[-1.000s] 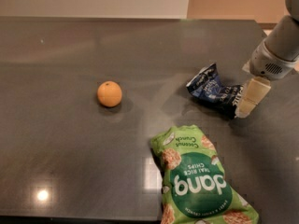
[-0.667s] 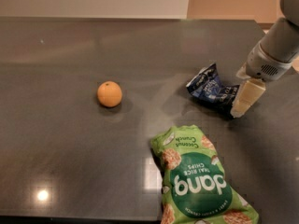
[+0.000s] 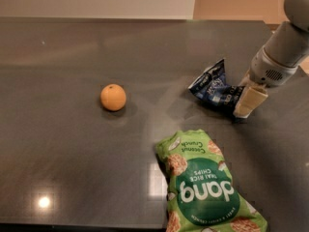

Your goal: Pick blue chip bag

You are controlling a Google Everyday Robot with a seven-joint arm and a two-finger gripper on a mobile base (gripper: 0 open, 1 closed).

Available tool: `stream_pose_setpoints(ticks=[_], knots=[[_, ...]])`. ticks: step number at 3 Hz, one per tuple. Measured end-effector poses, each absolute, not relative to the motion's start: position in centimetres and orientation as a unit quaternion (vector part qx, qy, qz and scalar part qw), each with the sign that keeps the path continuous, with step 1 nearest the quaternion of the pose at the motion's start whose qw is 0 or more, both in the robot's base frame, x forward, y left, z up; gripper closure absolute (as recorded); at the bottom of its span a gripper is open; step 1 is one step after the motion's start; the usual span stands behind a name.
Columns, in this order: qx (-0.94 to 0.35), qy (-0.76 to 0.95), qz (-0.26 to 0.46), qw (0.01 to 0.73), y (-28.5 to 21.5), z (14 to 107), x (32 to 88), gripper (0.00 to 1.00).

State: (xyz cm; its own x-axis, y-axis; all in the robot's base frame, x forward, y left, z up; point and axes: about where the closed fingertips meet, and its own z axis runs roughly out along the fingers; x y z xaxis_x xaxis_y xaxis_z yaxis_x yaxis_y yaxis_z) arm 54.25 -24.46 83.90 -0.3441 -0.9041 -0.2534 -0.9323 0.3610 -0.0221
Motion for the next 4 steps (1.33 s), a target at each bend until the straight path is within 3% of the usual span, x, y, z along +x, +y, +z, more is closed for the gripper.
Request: stream_pose_setpoints(ticks=[1,2,4], knots=[[-0.570,0.810,0.068,0.122,-23.3,85.3,54.2,0.87],[-0.581,0.799,0.074,0.135,-21.8,87.4,54.2,1.00],[-0.604,0.777,0.081,0.159,-19.2,91.0,54.9,1.00]])
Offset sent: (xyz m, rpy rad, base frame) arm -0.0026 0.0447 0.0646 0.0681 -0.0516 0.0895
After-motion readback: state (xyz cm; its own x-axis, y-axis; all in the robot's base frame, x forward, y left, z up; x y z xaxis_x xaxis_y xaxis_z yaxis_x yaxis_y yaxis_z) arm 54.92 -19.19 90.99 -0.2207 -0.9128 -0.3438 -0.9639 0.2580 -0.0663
